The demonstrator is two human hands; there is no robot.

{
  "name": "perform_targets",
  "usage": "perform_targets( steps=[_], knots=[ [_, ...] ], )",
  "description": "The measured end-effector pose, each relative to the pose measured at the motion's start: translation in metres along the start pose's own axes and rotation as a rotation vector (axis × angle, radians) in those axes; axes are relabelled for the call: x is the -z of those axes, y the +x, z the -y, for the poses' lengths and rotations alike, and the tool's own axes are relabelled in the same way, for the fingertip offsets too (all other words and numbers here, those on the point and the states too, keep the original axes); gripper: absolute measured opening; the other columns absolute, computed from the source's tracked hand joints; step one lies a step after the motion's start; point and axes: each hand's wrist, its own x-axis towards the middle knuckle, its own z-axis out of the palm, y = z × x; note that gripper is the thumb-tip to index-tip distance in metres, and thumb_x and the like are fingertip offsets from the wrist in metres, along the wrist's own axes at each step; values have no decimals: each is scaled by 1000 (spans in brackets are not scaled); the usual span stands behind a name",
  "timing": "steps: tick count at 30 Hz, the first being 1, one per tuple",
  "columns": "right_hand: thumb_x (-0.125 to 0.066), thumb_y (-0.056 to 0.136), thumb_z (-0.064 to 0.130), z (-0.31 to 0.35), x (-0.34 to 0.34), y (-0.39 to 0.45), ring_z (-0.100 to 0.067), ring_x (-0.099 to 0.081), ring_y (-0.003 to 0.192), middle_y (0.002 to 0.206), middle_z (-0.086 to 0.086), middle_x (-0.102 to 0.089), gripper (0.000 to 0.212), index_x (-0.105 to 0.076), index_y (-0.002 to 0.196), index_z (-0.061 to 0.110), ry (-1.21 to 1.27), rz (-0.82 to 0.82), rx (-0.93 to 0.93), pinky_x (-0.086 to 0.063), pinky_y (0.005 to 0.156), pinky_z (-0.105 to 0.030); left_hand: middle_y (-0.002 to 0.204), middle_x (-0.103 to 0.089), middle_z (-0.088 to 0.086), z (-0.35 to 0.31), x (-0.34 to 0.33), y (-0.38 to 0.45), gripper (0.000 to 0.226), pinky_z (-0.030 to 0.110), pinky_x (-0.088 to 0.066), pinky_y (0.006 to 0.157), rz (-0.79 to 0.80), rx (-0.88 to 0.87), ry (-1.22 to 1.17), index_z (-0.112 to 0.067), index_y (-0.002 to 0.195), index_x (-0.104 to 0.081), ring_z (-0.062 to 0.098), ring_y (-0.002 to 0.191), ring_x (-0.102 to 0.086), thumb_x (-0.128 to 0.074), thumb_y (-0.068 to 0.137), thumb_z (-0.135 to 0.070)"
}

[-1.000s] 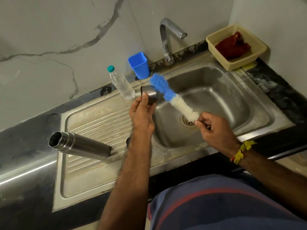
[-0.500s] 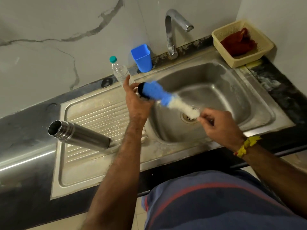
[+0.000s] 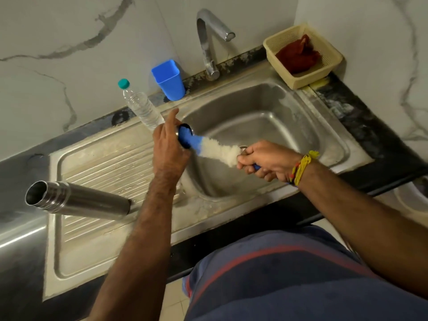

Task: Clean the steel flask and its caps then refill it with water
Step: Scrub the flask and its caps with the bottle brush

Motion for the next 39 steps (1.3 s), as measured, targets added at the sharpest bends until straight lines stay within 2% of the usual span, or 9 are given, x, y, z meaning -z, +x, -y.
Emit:
perform_targets(
  steps=[6, 11, 17, 19, 24, 28, 33, 36, 39],
  knots=[
    [-52, 94, 24, -11, -13, 1, -33, -65, 83, 93, -5, -69, 14, -65, 98, 20, -1007, -579, 417, -42, 65, -35, 131, -59, 5, 5, -8, -6, 99, 36, -40, 104, 54, 44, 16, -23, 156, -29, 28, 123, -47, -86, 75, -13],
    [-58, 98, 23, -12, -12, 4, -5, -36, 37, 59, 3, -54, 21, -69, 88, 9, 133, -28, -86, -26, 39, -19, 142, -54, 9, 5, -6, -8, 99, 46, -41, 108, 57, 18, 81, -21, 155, -29, 31, 131, -43, -84, 75, -6],
    [-57, 93, 29, -23, -5, 2, -30, -64, 81, 87, -1, -69, 14, -69, 89, 21, -886, -587, 474, -50, 69, -39, 129, -59, 3, 2, -5, -10, 102, 29, -40, 93, 83, 72, 26, -26, 157, -27, 24, 119, -49, -86, 75, -13],
    [-60, 90, 29, -21, -2, 4, -30, -65, 78, 83, -2, -70, 13, -70, 87, 21, -797, -550, 429, -50, 67, -37, 131, -59, 3, 0, -5, -12, 104, 32, -43, 94, 95, 86, 25, -28, 158, -26, 24, 121, -48, -86, 74, -13],
    [-63, 95, 16, -24, -9, 1, -9, -36, 37, 58, -3, -58, 21, -72, 85, 0, 141, -65, 0, -24, 39, -17, 135, -59, 7, -5, 3, -12, 104, 39, -43, 102, 21, 144, 9, -22, 157, -29, 27, 124, -48, -87, 72, -11],
    [-70, 89, 22, -38, -15, -2, -10, -55, 50, 55, 3, -63, 22, -69, 68, 18, -292, -316, 353, -39, 54, -22, 135, -60, 5, -4, -2, -21, 104, 38, -44, 101, 14, 187, -9, -23, 157, -29, 31, 123, -53, -88, 72, -15],
    [-56, 94, 33, -18, -10, -7, -30, -64, 91, 96, 1, -70, 17, -70, 98, 23, -857, -558, 462, -43, 70, -34, 145, -54, 5, -5, -2, -28, 105, 31, -37, 106, 13, 172, -27, -21, 157, -33, 29, 128, -51, -92, 70, -19],
    [-64, 90, 29, -24, -14, 0, -26, -65, 76, 80, -2, -71, 14, -71, 87, 17, -664, -541, 424, -43, 63, -31, 144, -55, 4, -6, 8, -27, 105, 28, -37, 100, -25, 184, -51, -24, 156, -33, 26, 127, -52, -92, 69, -20],
    [-64, 95, 22, -30, -25, 3, -11, -43, 38, 58, -2, -60, 22, -72, 83, 6, -18, -167, 165, -32, 41, -20, 141, -58, 2, -2, 14, -24, 109, 37, -45, 103, -71, 243, -80, -26, 156, -30, 26, 124, -55, -92, 65, -21]
  ],
)
